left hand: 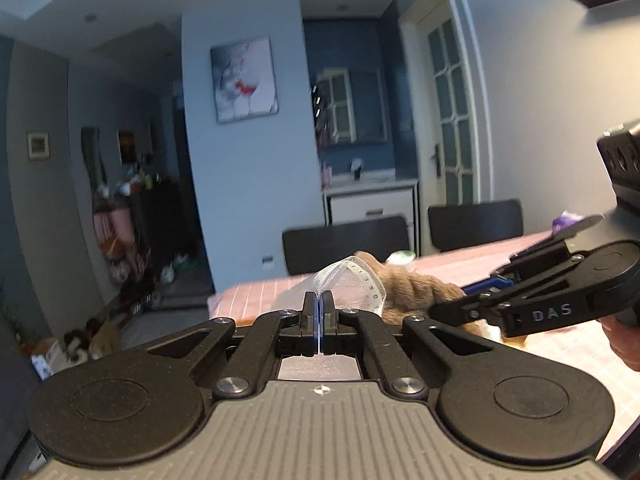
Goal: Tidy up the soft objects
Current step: 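Carry the brown towel with the right tool over the orange box, then open the right tool to drop the towel into the box, then grasp the white cloth with the right tool while the left tool grasps the pink crocheted pouch, then lift and carry the white cloth and pink pouch over the box with both tools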
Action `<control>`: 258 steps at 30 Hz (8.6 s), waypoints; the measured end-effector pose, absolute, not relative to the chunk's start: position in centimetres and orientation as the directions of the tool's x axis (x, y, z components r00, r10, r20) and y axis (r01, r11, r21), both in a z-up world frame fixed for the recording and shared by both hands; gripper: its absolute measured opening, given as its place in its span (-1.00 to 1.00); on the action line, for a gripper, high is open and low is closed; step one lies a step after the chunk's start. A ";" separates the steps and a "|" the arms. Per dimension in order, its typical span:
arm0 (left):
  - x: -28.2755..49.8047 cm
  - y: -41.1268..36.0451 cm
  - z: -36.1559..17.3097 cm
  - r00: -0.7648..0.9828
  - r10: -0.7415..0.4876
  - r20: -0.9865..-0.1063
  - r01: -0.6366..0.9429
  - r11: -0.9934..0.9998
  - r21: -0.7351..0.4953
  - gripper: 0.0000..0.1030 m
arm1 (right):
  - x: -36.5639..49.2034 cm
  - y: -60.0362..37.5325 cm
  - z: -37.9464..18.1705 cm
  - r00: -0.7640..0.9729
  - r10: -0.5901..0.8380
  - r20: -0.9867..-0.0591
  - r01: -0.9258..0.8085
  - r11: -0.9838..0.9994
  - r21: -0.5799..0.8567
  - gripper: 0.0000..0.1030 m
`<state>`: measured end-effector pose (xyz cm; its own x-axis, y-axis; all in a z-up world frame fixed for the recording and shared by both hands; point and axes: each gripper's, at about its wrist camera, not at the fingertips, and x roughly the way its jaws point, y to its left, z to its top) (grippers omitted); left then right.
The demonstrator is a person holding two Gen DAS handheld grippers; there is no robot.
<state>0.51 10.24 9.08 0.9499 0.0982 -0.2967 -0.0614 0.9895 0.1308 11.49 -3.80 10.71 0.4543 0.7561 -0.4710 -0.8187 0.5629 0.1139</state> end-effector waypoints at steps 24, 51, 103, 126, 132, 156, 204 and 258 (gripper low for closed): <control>12.7 18.2 -0.8 0.771 0.093 -0.630 0.133 0.944 0.302 -1.00 | 24.3 16.2 0.8 0.463 0.407 -0.787 -0.831 0.509 -0.226 -0.63; 13.0 20.1 1.5 0.692 0.146 -0.707 0.011 0.977 0.212 -0.31 | 24.1 17.6 -0.6 0.450 0.326 -0.831 -0.867 0.382 -0.320 0.19; 4.9 -0.2 0.4 0.913 -0.173 -0.370 0.167 0.985 -0.047 -0.26 | 13.1 -20.5 -1.2 0.803 0.293 -0.519 -0.280 0.954 0.106 0.57; 13.5 -4.3 -8.6 0.796 -0.007 -0.605 0.172 0.961 0.215 0.46 | 20.2 -18.1 -6.2 0.713 0.345 -0.610 -0.311 0.936 0.167 0.54; 14.7 -4.6 -9.5 0.786 0.063 -0.615 0.156 0.942 0.296 0.49 | 22.0 -16.2 -6.7 0.694 0.374 -0.615 -0.352 0.922 0.162 0.54; 14.6 -1.9 -8.0 0.796 0.010 -0.605 0.092 0.986 0.137 -0.53 | 28.8 -11.6 -8.9 0.631 0.398 -0.667 -0.377 0.908 0.184 -0.29; -2.9 2.9 3.9 0.972 -0.072 -0.222 0.063 0.997 -0.046 -0.58 | 7.1 -19.1 5.3 0.778 0.481 -0.404 -0.473 0.872 0.127 -0.86; 8.5 16.9 -0.5 0.637 0.050 -0.769 0.092 0.986 0.141 -0.58 | 21.4 11.7 0.0 0.193 0.393 -0.899 -0.905 0.425 -0.008 -0.80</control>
